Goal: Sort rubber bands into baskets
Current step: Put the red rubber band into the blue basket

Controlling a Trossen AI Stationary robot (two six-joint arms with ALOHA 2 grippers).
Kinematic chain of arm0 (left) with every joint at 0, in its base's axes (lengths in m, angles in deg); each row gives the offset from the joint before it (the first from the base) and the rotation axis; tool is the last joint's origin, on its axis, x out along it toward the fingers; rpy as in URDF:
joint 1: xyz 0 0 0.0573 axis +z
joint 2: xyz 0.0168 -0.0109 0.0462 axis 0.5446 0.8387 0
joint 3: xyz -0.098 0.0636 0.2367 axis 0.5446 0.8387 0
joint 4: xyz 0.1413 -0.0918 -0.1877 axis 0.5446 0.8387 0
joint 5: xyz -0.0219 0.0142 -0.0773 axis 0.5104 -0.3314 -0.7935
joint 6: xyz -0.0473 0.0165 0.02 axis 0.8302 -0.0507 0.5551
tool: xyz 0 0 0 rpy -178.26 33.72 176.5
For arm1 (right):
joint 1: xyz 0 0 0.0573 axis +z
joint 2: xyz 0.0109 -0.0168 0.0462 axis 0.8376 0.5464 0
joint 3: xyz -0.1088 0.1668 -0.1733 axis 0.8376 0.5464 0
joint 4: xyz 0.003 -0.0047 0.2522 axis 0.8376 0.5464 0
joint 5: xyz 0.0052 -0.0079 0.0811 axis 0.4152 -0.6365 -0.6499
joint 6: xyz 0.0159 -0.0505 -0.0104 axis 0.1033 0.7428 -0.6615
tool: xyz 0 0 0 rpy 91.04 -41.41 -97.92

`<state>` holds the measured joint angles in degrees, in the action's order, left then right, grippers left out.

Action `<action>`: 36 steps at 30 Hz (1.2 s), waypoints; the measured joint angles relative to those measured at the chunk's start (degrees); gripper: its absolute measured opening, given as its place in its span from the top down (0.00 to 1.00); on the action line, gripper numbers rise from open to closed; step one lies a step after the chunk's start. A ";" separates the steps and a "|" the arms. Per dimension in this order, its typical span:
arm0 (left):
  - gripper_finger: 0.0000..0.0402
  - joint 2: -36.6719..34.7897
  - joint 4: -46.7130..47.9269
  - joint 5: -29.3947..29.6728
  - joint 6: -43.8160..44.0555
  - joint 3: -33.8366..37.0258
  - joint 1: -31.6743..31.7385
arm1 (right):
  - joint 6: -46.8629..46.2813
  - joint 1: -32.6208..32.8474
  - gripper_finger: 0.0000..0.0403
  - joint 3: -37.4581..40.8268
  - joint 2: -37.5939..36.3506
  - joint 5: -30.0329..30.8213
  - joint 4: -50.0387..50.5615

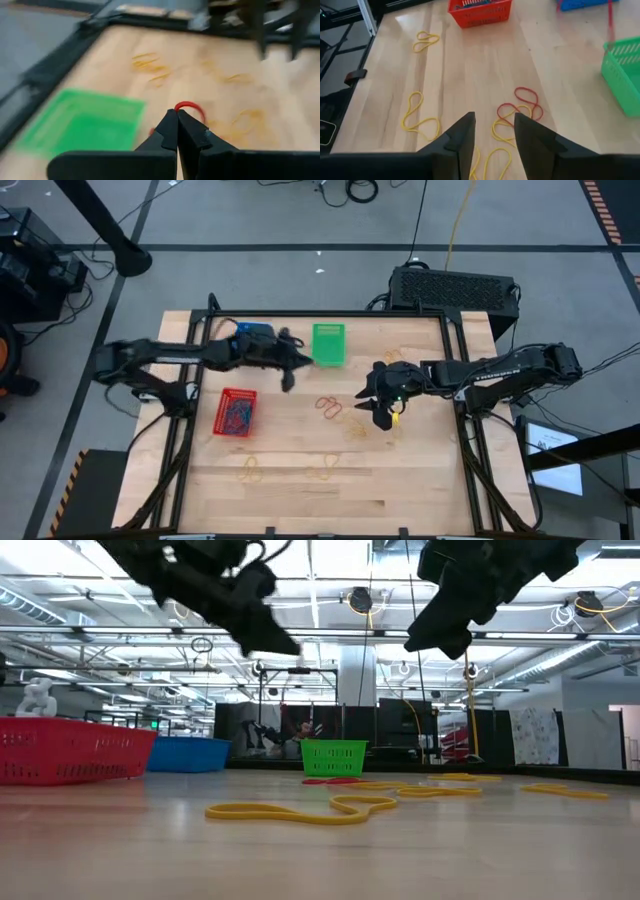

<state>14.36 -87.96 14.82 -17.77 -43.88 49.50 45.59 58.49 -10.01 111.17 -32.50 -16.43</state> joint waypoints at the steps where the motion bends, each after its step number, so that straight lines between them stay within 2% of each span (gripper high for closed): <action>1: 1.00 -2.54 3.88 2.21 -0.42 0.00 0.46 | -0.01 0.00 0.68 0.00 0.00 0.00 -0.02; 5: 1.00 -12.22 17.44 12.35 -1.90 0.00 2.17 | 0.23 0.00 0.68 0.00 0.00 0.11 -0.09; 9: 1.00 -19.54 25.74 22.66 -1.81 0.00 4.20 | 1.67 0.00 0.68 0.00 0.00 0.19 -0.43; 15: 1.00 -22.34 32.33 33.82 -1.46 0.00 8.48 | 1.81 0.00 0.68 0.02 0.02 0.24 -1.12; 24: 1.00 -16.79 37.19 34.78 -1.33 1.40 16.24 | 1.70 0.00 0.68 0.02 0.02 0.24 -1.05; 36: 0.98 -6.59 37.00 34.24 -1.34 1.44 18.74 | 1.68 0.00 0.68 0.04 0.02 0.24 -0.81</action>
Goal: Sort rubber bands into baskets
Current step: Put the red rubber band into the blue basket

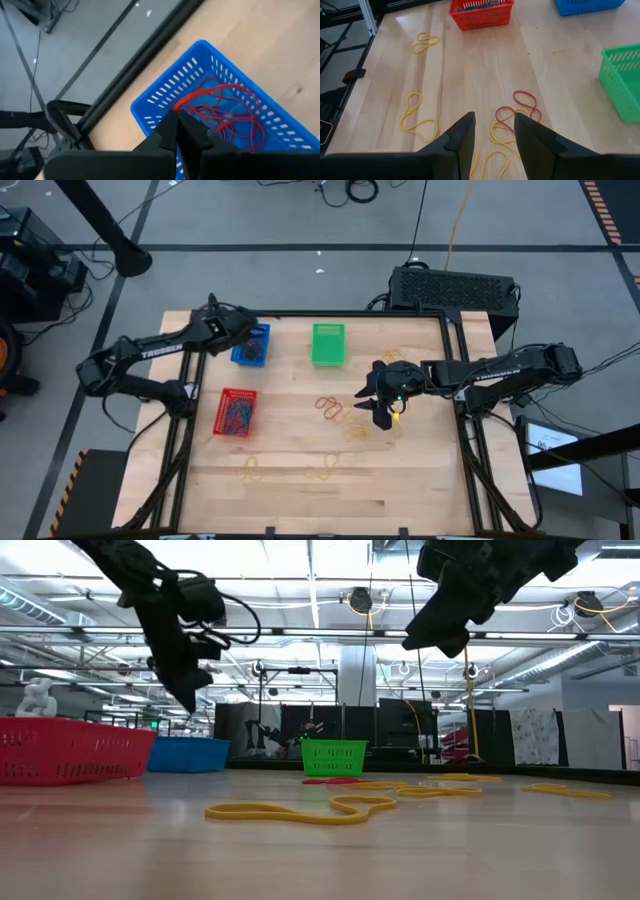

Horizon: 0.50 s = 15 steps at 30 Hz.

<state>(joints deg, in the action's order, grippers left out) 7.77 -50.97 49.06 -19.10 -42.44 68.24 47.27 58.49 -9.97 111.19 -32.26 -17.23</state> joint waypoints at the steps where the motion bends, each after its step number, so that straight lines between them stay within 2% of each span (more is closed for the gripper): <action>1: 0.96 0.62 0.02 -0.02 -0.08 0.00 0.00 | 0.00 0.00 0.68 0.00 0.00 0.00 0.06; 12: 0.76 1.95 4.24 -0.28 -0.33 -0.02 0.00 | 0.02 0.00 0.68 0.04 0.02 0.00 0.19; 15: 0.73 1.88 5.68 -3.74 0.09 -0.02 -0.12 | -0.66 0.00 0.68 0.04 0.02 -0.03 0.19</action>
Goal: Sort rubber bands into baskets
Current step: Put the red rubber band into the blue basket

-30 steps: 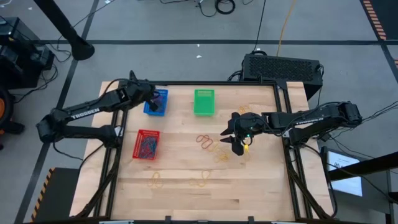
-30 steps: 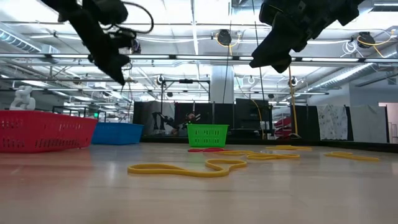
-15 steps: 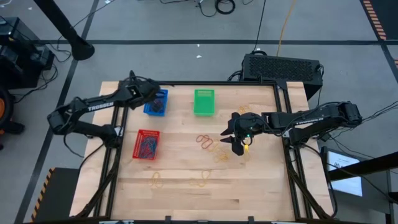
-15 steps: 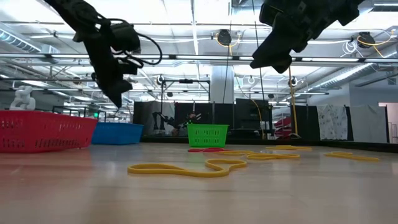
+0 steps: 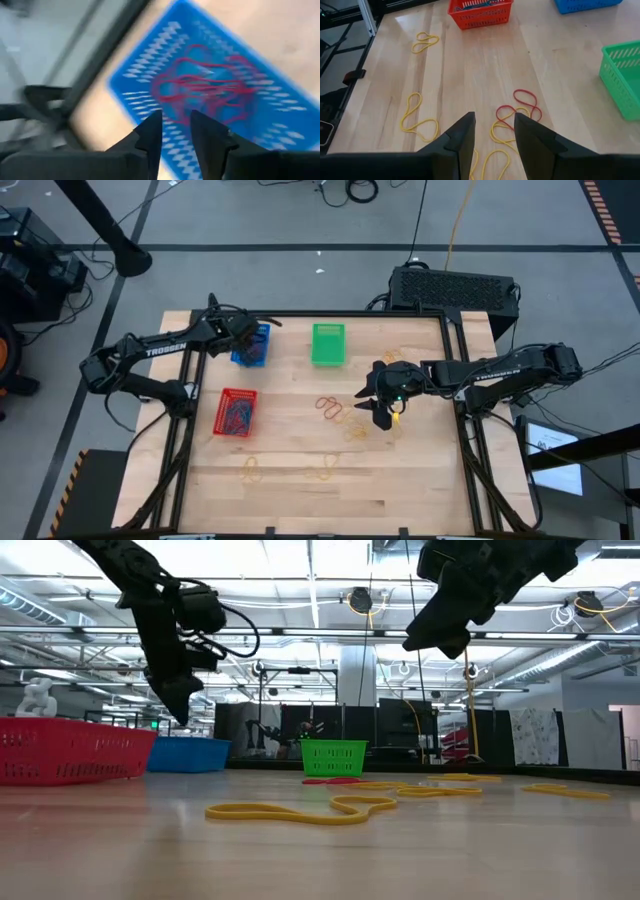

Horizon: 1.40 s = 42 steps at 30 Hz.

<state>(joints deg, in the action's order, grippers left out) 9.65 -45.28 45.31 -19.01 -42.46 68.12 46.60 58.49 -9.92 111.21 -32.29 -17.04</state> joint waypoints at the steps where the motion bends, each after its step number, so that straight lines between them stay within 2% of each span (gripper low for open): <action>1: 0.73 0.00 -0.14 -3.22 0.06 0.00 -0.13 | -0.53 0.00 0.68 0.00 0.00 -0.02 0.00; 6: 0.73 0.00 -5.59 -27.98 0.80 0.00 -2.91 | -1.50 0.07 0.68 0.00 0.00 -0.04 0.00; 8: 0.73 0.00 -10.75 -34.33 3.00 0.00 -5.68 | -1.52 0.07 0.68 0.00 0.02 -0.04 0.00; 10: 0.73 0.00 -16.46 -37.20 4.43 0.00 -9.85 | -1.52 0.07 0.68 0.00 0.02 -0.04 0.00; 13: 0.73 0.17 -24.30 -37.11 4.52 -0.02 -16.89 | -1.46 0.07 0.68 0.00 0.02 -0.04 0.00; 16: 0.73 1.45 -31.36 -33.26 4.50 -0.09 -23.58 | -1.34 0.07 0.68 0.00 0.02 -0.04 0.00; 19: 0.73 4.99 -37.79 -28.72 4.46 -0.09 -29.05 | -0.94 0.07 0.68 0.00 0.02 -0.03 -0.02; 22: 0.73 10.76 -45.12 -27.02 4.41 -0.09 -32.40 | -0.89 0.07 0.68 0.00 0.02 -0.03 -0.04; 27: 0.73 20.76 -57.13 -26.01 4.35 -0.09 -33.87 | -0.89 0.07 0.68 0.00 0.02 -0.03 -0.04; 31: 0.73 26.42 -62.58 -21.12 4.48 -0.09 -33.65 | -1.08 0.07 0.68 0.00 0.02 -0.04 -0.02; 37: 0.73 31.98 -63.47 -15.07 4.50 -0.81 -33.60 | -0.89 0.07 0.68 0.00 0.02 -0.04 0.00; 42: 0.73 35.20 -63.30 -14.83 5.72 -2.75 -33.60 | 0.05 0.07 0.68 0.00 0.02 -0.03 0.00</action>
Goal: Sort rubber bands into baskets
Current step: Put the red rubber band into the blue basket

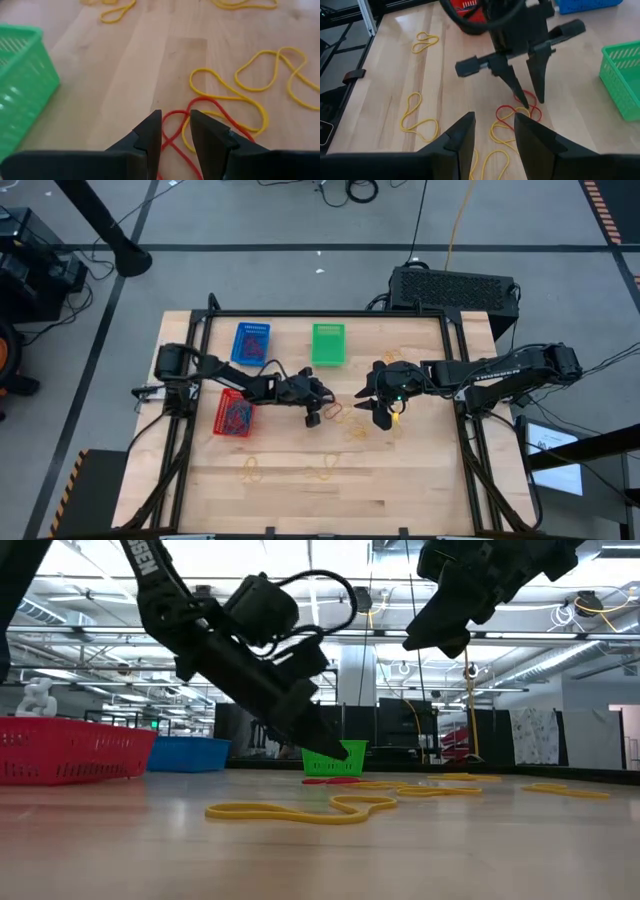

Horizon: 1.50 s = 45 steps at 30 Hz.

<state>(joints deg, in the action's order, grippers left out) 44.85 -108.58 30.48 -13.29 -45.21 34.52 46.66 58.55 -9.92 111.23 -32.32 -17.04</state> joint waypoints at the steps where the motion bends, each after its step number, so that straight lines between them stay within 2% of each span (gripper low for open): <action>1: 0.73 0.75 -0.09 0.00 0.18 -0.39 0.10 | 0.10 0.00 0.68 0.00 0.00 0.01 -0.01; 10: 0.73 3.83 1.10 -0.18 2.97 -1.14 1.64 | 0.15 0.00 0.68 0.00 0.00 0.01 0.04; 15: 0.74 3.72 2.75 -3.90 3.16 -1.22 1.83 | 0.39 0.00 0.68 0.00 0.00 0.02 0.07; 18: 0.81 3.60 4.57 -5.27 2.82 -1.33 1.83 | 0.39 0.00 0.68 0.00 0.00 -0.01 0.05; 22: 0.97 3.27 5.27 -6.17 2.87 -1.34 1.81 | 0.39 0.00 0.68 0.00 0.00 0.02 0.05; 25: 0.98 2.14 6.40 -6.32 2.63 -1.52 1.77 | 0.36 0.00 0.68 0.00 0.00 0.00 0.04; 34: 0.99 -8.74 9.04 -6.35 -0.62 -1.54 1.71 | 0.33 0.70 0.68 0.00 0.00 -0.02 0.44; 39: 1.00 -18.92 16.96 -6.12 -3.23 -1.58 1.39 | 0.33 1.15 0.68 0.00 0.00 -0.05 0.94; 42: 1.00 -25.69 23.76 -3.33 -4.71 -1.58 1.46 | 0.35 1.45 0.68 0.00 0.00 -0.03 1.01; 45: 1.00 -32.14 30.89 2.35 -6.29 -1.60 1.50 | 0.54 1.51 0.68 0.00 0.00 -0.03 1.03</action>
<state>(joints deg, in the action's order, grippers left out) 12.71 -77.69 32.84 -19.58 -46.81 36.02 47.20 60.06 -9.92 111.23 -32.35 -16.01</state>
